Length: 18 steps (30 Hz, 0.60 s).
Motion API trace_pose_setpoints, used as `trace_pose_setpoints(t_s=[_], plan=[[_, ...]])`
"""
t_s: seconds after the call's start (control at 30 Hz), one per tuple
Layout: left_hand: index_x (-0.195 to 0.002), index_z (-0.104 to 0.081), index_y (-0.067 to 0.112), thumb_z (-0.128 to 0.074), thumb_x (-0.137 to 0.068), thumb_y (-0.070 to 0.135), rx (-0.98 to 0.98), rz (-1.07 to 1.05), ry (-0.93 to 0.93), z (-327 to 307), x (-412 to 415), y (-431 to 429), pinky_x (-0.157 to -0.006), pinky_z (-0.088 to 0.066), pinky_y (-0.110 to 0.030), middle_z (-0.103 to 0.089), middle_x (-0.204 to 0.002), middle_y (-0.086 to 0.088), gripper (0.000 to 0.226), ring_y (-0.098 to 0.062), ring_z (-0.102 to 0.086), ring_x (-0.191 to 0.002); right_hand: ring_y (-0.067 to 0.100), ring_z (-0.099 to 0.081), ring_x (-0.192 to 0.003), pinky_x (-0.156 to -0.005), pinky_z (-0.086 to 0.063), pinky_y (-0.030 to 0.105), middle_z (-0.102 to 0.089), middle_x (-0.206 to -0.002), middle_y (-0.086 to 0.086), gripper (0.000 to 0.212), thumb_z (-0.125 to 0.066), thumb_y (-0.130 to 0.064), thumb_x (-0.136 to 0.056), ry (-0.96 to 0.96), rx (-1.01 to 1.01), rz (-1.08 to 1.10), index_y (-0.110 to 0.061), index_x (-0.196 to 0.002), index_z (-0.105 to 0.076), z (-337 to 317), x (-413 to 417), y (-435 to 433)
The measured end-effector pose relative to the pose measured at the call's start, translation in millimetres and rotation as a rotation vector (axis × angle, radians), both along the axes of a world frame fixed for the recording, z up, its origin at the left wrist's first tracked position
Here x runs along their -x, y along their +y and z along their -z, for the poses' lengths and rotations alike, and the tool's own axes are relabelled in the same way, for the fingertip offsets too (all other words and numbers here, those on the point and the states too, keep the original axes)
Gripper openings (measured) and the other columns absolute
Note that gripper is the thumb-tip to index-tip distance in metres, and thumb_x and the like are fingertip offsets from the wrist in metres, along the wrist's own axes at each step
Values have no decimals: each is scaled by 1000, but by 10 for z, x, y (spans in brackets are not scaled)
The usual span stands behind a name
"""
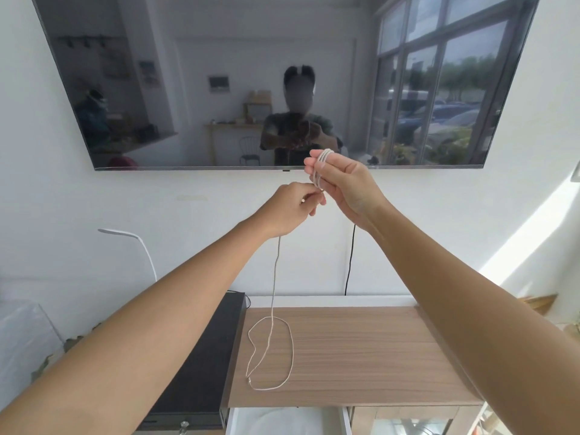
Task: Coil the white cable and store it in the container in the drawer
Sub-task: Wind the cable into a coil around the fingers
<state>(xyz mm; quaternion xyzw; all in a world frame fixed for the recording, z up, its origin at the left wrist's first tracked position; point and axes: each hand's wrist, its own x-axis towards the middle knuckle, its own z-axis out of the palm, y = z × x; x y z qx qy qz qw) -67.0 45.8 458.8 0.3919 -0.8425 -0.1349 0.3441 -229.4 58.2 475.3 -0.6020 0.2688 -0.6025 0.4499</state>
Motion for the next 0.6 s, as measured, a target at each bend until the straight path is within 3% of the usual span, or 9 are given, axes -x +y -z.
trace_pose_setpoints(t_s=[0.13, 0.23, 0.3, 0.4, 0.6], plan=[[-94, -73, 23, -49, -100, 27, 63, -11, -197, -37, -101, 26, -56, -37, -17, -63, -77, 14, 25, -6, -61, -72, 7, -69, -90, -81, -53, 21, -76, -108, 7, 14, -66, -6, -96, 373, 121, 256, -5, -99, -79, 52, 125, -49], [-92, -73, 25, -54, -97, 29, 200, -12, -231, -179, -182, 21, -71, -48, -23, -69, -89, 11, 20, -12, -63, -86, 10, -62, -77, -74, -46, 19, -70, -79, -11, 42, -56, 2, -98, 581, 145, 225, -25, -73, -76, 164, 165, -53], [-89, -70, 29, -56, -97, 31, 218, -13, -203, -290, -245, -13, -80, -52, -32, -68, -92, 14, 16, -12, -63, -90, 12, -64, -76, -74, -48, 21, -70, -79, -5, 36, -51, -1, -103, 581, 66, 179, -16, -87, -79, 244, 171, -46], [-89, -65, 33, -57, -97, 34, 211, -34, -179, -394, -306, -74, -80, -52, -35, -65, -94, 16, 12, -10, -62, -88, 10, -69, -85, -83, -54, 22, -74, -98, 6, 31, -46, -15, -109, 510, -27, 85, 1, -121, -69, 326, 128, -28], [-91, -67, 27, -55, -99, 30, 186, -16, -58, -366, -330, -188, -71, -41, -21, -64, -92, 19, 14, 8, -58, -79, 20, -68, -100, -96, -52, 32, -73, -108, 11, 40, -40, -26, -107, 286, -202, -172, -2, -126, -65, 246, 0, 63]])
